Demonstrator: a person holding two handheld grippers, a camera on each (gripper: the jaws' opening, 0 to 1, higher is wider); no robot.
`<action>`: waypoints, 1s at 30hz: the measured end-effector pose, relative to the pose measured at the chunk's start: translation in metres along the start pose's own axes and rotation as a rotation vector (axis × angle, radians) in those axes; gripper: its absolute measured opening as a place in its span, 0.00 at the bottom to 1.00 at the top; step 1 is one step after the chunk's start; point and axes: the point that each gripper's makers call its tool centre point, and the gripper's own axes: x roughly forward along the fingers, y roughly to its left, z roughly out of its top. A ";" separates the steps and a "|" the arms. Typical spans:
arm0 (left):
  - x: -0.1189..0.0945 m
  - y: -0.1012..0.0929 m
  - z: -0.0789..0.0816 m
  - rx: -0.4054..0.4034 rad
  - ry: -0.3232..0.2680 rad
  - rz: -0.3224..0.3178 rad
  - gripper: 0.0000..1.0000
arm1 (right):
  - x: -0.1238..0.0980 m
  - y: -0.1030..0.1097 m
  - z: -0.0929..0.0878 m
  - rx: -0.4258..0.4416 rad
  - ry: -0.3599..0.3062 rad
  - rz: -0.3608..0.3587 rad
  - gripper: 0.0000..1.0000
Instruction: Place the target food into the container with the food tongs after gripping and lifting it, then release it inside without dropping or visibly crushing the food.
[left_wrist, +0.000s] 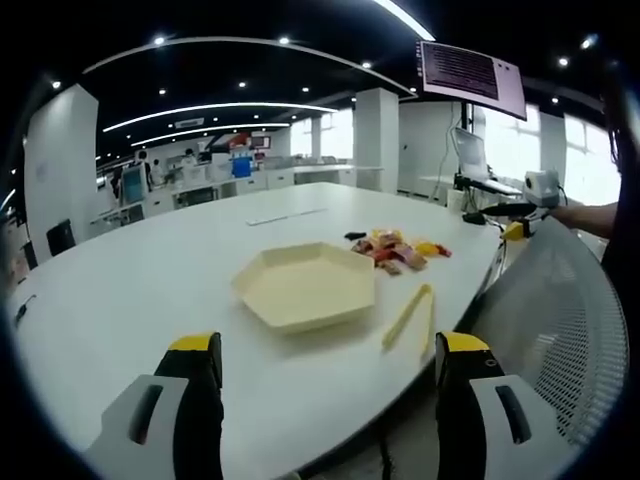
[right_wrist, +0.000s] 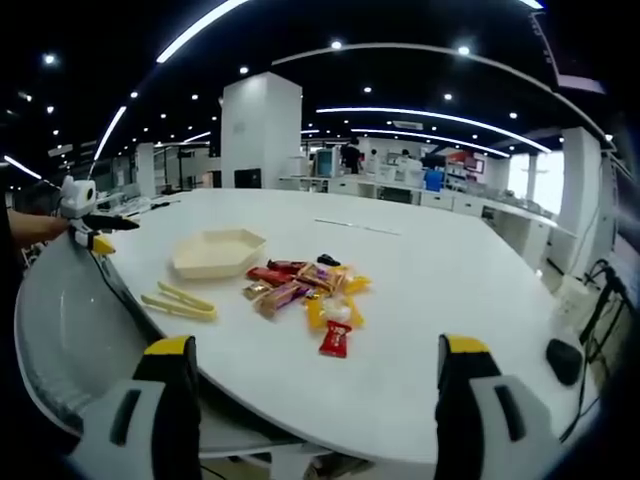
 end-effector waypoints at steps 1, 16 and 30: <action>0.000 0.000 0.000 0.002 0.000 0.002 0.85 | 0.000 0.000 0.000 0.004 -0.002 0.000 1.00; 0.000 0.000 -0.001 0.001 0.001 -0.002 0.84 | 0.000 -0.002 -0.001 0.025 -0.001 0.003 1.00; 0.002 -0.005 -0.001 -0.002 0.009 -0.023 0.84 | 0.002 -0.001 -0.007 0.062 -0.004 0.002 1.00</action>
